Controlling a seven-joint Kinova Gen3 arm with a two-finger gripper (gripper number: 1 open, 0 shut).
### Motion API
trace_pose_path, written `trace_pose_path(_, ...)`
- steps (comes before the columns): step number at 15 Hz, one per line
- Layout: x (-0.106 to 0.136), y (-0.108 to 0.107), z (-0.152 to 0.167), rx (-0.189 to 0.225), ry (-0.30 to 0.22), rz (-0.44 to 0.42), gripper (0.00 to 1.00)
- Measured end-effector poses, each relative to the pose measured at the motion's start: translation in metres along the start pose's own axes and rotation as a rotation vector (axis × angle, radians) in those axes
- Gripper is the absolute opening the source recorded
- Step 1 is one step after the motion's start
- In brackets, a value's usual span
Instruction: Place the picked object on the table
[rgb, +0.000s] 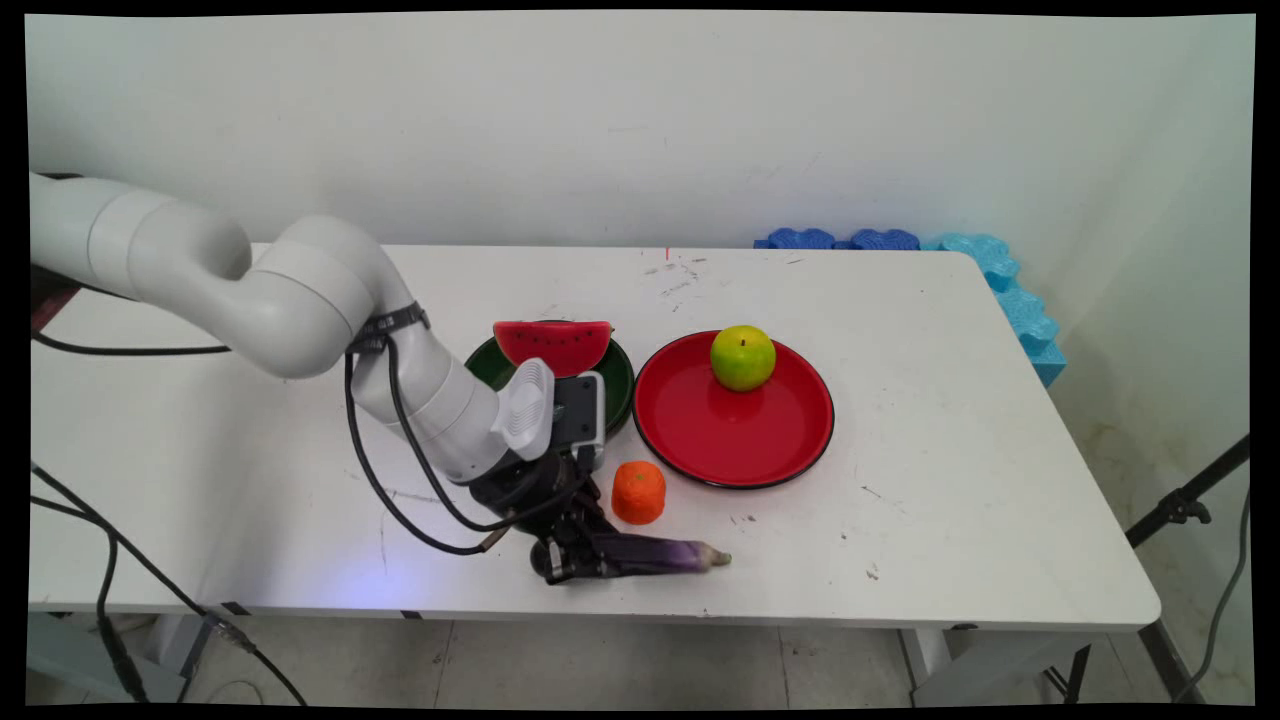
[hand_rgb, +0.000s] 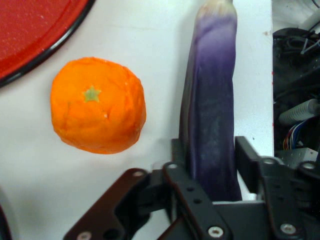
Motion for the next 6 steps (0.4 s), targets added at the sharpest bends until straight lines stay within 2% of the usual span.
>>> trace_pose_path(1, -0.001, 0.0009, 0.0003, -0.001, 0.002, 0.002, 1.0)
trace_pose_path(6, 0.0053, 0.0033, -0.0074, -0.004, 0.038, 0.01, 1.0)
